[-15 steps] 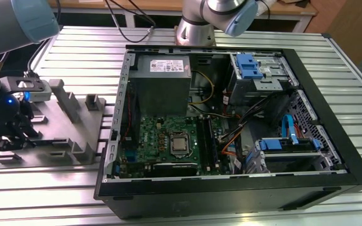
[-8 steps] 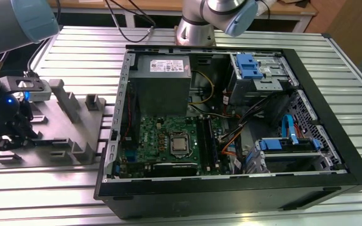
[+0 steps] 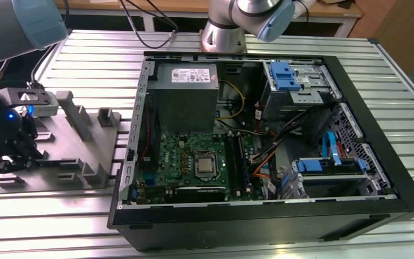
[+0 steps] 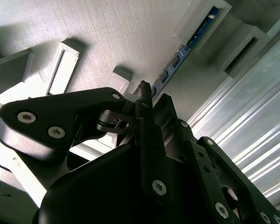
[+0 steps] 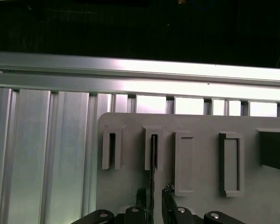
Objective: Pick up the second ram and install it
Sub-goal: 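Pick up the second ram and move it above second insertion slot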
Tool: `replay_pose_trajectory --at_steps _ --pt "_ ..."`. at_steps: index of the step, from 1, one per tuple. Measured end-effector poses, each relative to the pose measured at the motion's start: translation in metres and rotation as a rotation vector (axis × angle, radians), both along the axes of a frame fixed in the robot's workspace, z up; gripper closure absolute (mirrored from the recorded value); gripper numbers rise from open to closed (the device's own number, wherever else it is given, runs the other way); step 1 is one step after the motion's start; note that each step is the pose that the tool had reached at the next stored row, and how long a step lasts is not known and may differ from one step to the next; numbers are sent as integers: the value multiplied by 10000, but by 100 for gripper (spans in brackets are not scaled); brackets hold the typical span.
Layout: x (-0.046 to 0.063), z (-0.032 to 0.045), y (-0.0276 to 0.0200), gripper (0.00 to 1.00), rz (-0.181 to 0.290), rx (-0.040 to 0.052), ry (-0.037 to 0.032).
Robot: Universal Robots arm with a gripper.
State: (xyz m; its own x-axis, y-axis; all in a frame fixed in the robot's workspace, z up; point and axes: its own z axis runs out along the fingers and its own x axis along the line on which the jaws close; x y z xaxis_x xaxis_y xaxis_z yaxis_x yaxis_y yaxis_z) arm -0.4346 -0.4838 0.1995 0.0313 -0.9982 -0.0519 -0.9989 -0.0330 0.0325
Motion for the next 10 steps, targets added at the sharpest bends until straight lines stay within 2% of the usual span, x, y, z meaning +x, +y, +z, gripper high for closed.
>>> replay_pose_trajectory --at_steps 7,8,10 --pt "0 0 -5 74 1 0 0" --pt "0 0 -5 81 0 0 1" --pt "0 0 -6 81 1 -1 1"
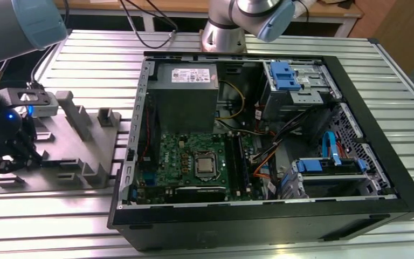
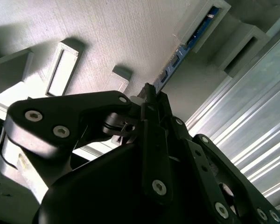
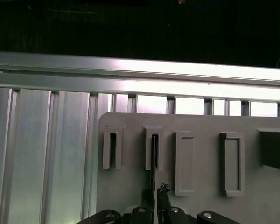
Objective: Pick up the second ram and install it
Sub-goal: 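Pick up the second ram and move it above second insertion slot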
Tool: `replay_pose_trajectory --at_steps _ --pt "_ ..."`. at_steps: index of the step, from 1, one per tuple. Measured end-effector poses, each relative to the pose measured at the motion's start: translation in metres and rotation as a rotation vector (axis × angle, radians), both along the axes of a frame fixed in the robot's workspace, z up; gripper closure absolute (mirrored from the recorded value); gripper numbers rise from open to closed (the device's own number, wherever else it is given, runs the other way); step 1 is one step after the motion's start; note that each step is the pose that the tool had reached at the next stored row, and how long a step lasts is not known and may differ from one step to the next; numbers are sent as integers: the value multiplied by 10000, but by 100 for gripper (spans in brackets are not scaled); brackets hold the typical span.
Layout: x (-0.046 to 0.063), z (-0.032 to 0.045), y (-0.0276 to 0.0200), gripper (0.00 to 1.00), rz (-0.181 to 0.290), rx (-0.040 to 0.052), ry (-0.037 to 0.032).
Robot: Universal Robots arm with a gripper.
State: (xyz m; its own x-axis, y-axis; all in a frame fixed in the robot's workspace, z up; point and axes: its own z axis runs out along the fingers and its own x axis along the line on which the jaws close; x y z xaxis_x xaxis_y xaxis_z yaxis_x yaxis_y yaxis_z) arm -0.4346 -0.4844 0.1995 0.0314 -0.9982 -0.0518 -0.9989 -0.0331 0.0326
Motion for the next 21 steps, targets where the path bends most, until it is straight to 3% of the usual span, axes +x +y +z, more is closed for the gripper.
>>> replay_pose_trajectory --at_steps 4,5,21 --pt "0 0 -2 82 0 0 0" --pt "0 0 -3 89 0 0 0" --pt "0 0 -12 89 -32 0 0"
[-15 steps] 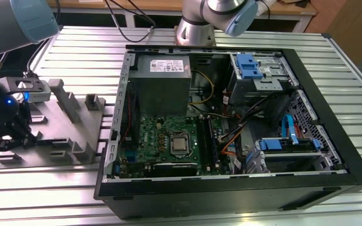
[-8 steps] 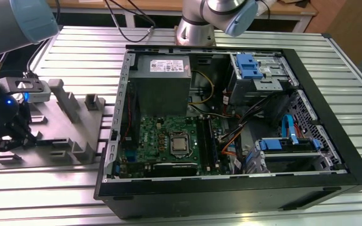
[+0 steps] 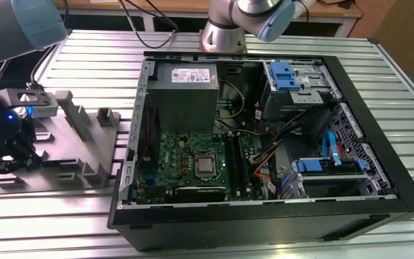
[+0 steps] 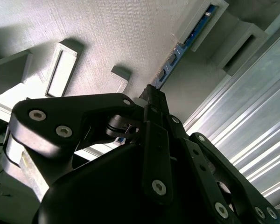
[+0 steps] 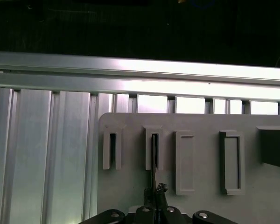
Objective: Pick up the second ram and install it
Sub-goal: 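Pick up the second ram and move it above second insertion slot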
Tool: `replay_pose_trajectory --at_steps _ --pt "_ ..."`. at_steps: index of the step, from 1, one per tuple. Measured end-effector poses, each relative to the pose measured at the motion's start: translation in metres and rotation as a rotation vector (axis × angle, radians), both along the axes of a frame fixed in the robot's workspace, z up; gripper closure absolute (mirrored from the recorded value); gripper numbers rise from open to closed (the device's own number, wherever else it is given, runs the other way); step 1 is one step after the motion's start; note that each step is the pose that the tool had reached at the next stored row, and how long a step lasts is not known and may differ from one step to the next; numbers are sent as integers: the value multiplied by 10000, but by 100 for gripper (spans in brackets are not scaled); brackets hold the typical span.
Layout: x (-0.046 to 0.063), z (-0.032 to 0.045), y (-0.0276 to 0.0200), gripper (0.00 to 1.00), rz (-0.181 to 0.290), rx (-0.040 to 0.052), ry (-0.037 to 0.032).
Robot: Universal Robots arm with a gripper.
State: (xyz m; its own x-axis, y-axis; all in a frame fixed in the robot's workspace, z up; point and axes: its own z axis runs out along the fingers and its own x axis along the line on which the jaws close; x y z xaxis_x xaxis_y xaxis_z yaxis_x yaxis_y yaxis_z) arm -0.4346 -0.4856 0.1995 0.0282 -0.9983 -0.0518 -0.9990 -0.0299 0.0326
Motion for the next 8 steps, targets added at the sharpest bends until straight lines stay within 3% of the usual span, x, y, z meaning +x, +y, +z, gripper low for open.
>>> replay_pose_trajectory --at_steps 8 --pt "0 64 0 89 -1 0 0"
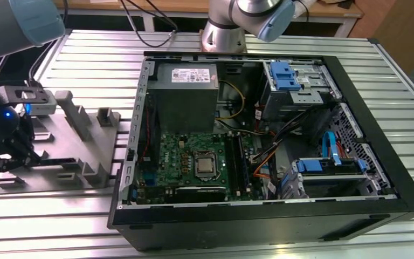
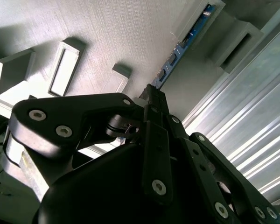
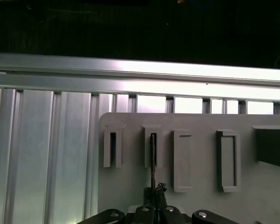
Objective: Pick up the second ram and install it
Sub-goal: 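Pick up the second ram and move it above second insertion slot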
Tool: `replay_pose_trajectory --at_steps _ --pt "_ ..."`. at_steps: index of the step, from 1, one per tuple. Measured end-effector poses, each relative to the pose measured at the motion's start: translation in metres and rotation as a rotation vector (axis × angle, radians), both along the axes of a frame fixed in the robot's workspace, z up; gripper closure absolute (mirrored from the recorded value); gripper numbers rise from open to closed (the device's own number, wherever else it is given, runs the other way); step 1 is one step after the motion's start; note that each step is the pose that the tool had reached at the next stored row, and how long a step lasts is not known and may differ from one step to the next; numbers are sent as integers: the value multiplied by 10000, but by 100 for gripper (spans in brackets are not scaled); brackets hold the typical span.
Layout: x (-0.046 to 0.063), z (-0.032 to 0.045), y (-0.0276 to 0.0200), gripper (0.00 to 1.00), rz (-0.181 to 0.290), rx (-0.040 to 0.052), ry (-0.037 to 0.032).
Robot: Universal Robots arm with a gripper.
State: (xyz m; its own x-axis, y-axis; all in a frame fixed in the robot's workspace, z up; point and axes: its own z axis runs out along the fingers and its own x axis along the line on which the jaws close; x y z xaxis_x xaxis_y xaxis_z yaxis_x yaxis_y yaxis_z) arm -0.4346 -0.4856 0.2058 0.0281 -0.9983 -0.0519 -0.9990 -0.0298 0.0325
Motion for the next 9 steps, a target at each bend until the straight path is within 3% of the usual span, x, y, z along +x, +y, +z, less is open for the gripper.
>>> replay_pose_trajectory --at_steps 9 --pt "0 2 0 89 0 0 0"
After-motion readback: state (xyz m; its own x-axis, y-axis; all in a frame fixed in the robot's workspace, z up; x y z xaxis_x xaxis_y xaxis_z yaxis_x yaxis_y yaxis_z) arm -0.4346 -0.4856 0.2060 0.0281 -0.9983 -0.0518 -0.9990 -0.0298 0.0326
